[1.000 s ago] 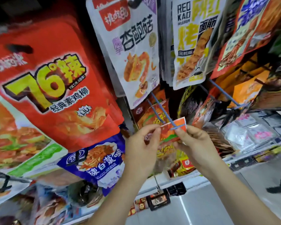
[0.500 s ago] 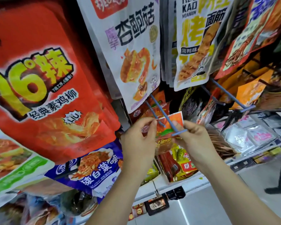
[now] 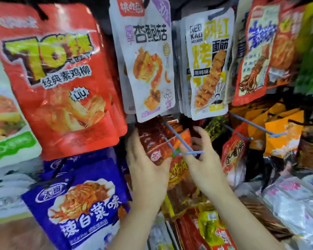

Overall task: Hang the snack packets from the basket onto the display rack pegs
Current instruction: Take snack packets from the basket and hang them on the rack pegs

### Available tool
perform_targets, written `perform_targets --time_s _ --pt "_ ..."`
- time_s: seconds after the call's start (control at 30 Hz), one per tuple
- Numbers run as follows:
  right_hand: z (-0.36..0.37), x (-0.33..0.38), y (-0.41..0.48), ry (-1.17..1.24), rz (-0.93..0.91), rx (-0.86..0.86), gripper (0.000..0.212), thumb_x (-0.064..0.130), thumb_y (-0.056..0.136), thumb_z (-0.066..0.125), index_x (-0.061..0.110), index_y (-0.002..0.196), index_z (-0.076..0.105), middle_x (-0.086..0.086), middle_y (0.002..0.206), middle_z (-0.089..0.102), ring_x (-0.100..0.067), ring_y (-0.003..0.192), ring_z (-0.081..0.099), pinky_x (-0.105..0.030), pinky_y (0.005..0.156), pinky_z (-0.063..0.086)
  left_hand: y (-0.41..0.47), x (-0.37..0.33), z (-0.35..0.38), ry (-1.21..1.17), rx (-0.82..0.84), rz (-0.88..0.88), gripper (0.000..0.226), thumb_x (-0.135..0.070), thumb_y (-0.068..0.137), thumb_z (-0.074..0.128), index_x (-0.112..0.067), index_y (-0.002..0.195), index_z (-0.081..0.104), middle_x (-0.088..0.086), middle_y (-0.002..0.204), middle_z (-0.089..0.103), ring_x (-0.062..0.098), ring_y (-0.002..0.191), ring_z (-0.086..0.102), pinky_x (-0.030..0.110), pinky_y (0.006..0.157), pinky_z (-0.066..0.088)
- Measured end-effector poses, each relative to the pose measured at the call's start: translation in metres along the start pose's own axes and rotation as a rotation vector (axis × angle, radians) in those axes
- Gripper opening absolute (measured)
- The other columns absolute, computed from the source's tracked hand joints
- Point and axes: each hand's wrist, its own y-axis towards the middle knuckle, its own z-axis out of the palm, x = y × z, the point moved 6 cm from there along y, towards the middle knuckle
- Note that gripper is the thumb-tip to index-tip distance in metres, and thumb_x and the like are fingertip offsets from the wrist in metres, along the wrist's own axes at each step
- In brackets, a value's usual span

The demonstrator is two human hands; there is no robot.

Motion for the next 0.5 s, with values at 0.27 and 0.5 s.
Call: perform_targets --time_s 0.27,0.5 --pt "0.032 -0.018 0.019 0.267 -0.006 0.076 0.073 0.021 0.092 0.064 0.025 0.151 0.02 0.013 0.142 0.038 0.0 0.124 0.039 -0.016 0.102 0.029 0.024 0.031 0.022 -0.18 0.009 -0.105 0.104 -0.047 0.054 0.062 -0.034 0.146 0.016 0.005 0.135 0.055 0.025 0.121 0.055 0.047 0.103 0.044" --pt "0.041 -0.057 0.002 0.517 0.082 0.176 0.026 0.011 0.093 0.061 0.02 0.118 0.06 0.0 0.109 0.073 -0.02 0.104 0.068 -0.049 0.099 0.05 -0.009 0.059 0.032 -0.347 -0.008 -0.185 0.103 -0.047 0.04 0.071 -0.032 0.137 0.038 -0.004 0.109 0.069 0.022 0.097 0.068 0.045 0.09 0.054"
